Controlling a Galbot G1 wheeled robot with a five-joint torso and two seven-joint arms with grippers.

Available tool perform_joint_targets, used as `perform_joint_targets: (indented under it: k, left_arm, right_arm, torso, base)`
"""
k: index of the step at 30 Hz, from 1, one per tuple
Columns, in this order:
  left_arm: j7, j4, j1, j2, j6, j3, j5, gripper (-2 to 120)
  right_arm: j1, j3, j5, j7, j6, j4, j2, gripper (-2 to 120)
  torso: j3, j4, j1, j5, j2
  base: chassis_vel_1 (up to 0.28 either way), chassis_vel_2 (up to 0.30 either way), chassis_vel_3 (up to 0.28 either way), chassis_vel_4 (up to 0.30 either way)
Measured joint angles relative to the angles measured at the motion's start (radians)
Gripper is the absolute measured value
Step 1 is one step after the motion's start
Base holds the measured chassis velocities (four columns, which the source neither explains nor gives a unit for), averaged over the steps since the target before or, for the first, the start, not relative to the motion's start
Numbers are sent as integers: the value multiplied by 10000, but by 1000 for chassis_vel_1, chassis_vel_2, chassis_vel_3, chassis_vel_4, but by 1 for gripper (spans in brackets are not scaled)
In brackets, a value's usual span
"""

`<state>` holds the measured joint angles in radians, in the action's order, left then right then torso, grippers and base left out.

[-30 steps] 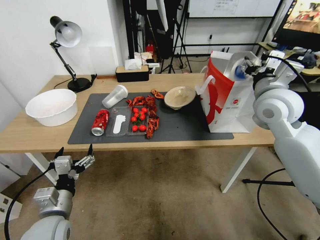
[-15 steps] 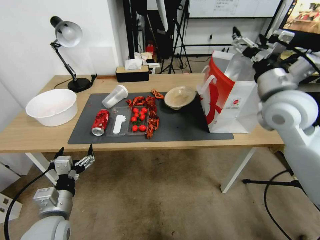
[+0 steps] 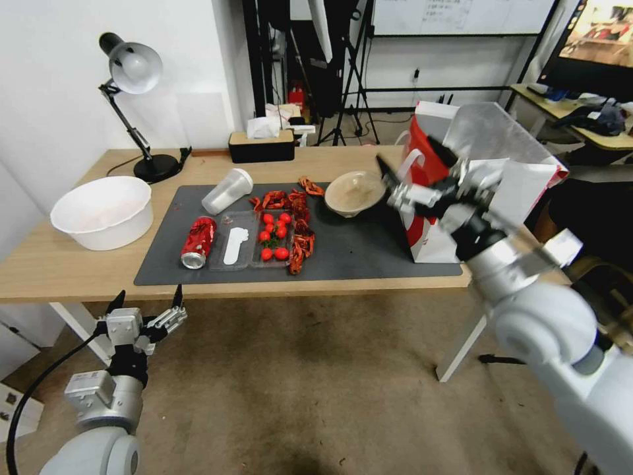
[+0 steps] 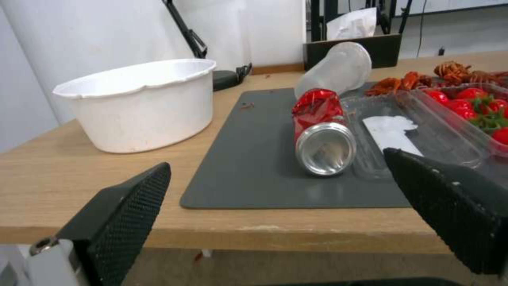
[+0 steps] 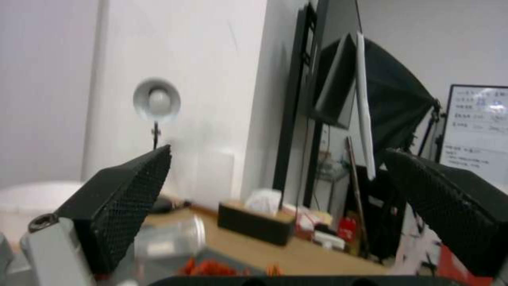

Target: Pick up the trash from the table and place it into the takeout bag.

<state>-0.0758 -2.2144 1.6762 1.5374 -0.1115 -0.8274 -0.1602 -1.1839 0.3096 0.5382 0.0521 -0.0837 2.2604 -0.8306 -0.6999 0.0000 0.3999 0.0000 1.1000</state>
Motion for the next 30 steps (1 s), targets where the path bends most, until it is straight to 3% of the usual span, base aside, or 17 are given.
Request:
perform_joint_targets:
  k: [8, 23, 30]
  left_arm:
    - [6, 112, -10, -48, 96, -42, -27, 100]
    - [13, 174, -53, -114, 108, -54, -96, 100]
    - [13, 219, -101, -156, 108, 1, -152, 100]
  right_arm:
    - [-2306, -20, -2191, 900, -547, 5, -895, 100]
    - [-3965, -361, -3645, 2226, -1214, -521, -2005, 100]
    - [-4886, -749, -4242, 3092, -1952, -1604, -2881, 100]
  torso:
    - [0, 0, 0, -2, 0]
    - [0, -3, 0, -2, 1]
    - [-1, 0, 1, -1, 1]
  base:
    - [0, 0, 0, 0]
    - [0, 0, 0, 0]
    - [0, 0, 0, 0]
